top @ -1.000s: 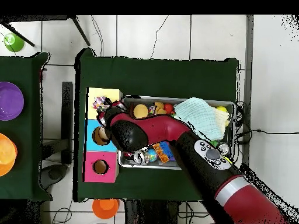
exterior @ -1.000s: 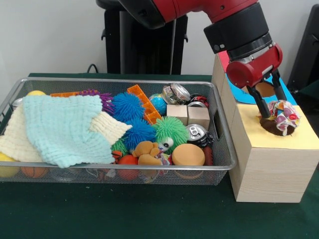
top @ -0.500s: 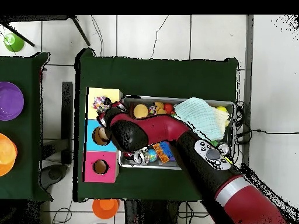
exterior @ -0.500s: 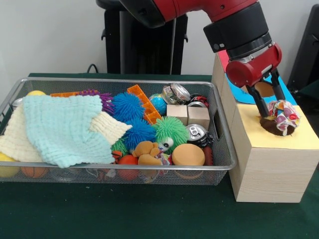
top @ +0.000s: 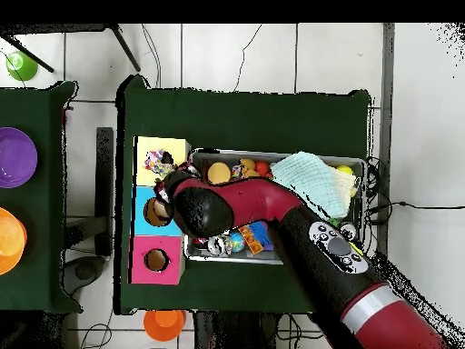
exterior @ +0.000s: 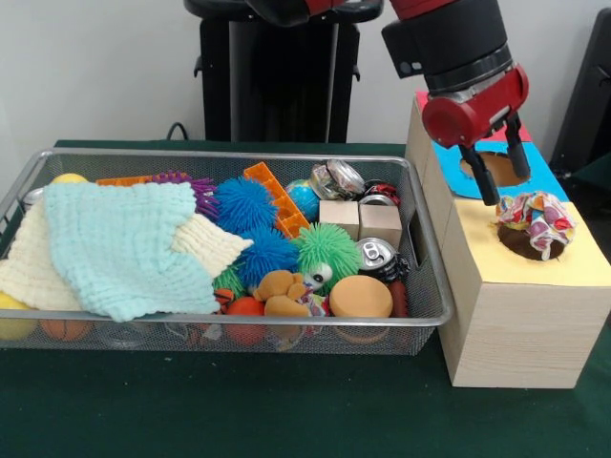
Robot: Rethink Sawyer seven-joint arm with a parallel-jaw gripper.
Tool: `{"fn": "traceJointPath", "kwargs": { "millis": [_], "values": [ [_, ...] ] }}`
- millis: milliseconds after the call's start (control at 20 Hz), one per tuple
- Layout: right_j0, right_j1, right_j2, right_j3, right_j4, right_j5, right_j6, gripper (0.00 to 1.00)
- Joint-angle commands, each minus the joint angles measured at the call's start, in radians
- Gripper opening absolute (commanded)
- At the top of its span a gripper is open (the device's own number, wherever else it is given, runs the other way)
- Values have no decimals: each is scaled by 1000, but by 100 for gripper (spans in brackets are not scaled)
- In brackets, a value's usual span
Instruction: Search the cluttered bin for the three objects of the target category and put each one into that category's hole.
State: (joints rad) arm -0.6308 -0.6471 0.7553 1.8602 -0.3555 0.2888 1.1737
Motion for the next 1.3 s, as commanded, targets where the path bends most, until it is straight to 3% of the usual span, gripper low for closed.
{"fn": "traceJointPath", "kwargs": {
  "millis": [50, 500, 900, 1300],
  "values": [
    [-40, -30, 31, 60, 38, 140, 69, 100],
    [-40, -56, 53, 74, 57, 121, 96, 100],
    [-32, -114, 104, 74, 132, 116, 137, 100],
    [-27, -108, 104, 75, 143, 92, 120, 100]
  ]
}}
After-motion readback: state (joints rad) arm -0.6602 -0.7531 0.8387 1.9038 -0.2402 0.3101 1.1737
